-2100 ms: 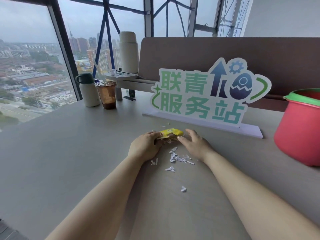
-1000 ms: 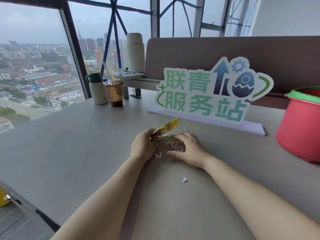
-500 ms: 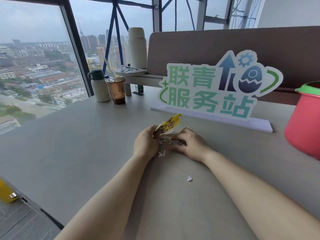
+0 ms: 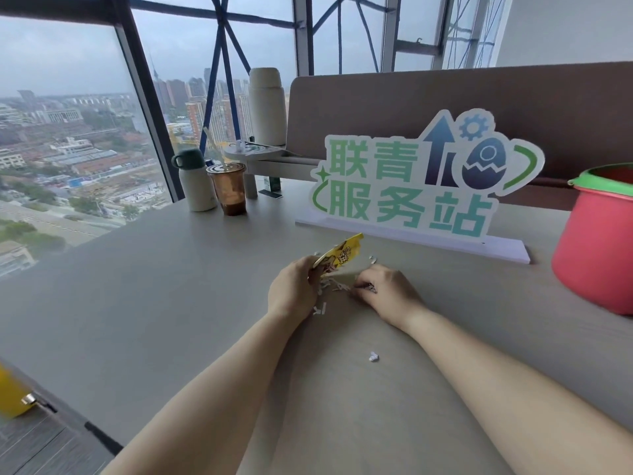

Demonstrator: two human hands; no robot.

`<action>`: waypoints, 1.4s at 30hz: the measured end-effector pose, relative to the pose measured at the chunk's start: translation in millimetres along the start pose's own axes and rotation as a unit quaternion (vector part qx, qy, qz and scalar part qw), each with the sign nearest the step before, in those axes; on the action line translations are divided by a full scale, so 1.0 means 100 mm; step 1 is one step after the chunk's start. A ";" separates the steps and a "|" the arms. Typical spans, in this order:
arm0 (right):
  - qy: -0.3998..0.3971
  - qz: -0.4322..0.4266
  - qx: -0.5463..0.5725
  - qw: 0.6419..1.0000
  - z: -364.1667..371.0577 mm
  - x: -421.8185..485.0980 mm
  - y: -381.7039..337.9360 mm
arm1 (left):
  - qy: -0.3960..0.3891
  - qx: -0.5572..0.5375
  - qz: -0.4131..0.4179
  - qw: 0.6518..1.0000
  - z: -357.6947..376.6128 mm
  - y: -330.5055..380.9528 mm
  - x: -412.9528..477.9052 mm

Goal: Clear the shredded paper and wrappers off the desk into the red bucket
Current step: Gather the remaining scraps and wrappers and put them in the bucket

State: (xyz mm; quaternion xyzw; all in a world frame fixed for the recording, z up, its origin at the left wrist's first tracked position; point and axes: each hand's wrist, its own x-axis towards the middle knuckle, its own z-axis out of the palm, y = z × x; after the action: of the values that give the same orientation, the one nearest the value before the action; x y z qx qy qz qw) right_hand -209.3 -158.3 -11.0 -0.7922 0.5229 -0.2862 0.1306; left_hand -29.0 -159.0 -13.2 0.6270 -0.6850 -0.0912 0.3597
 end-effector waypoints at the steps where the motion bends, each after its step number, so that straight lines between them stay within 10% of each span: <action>1: 0.006 0.001 0.002 1.000 -0.02 -0.01 0.01 | -0.005 0.011 0.009 1.000 0.00 0.01 -0.01; 42: 0.170 0.107 -0.012 0.980 -2.51 -0.97 0.49 | -0.056 -0.096 0.219 0.969 0.13 2.53 0.24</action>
State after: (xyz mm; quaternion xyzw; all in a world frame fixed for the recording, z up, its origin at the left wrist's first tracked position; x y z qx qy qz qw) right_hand -422.9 -68.5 135.0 -0.6731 0.6225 -0.3948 0.0600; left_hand -237.1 -135.7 132.2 0.4180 -0.8128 -0.1104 0.3904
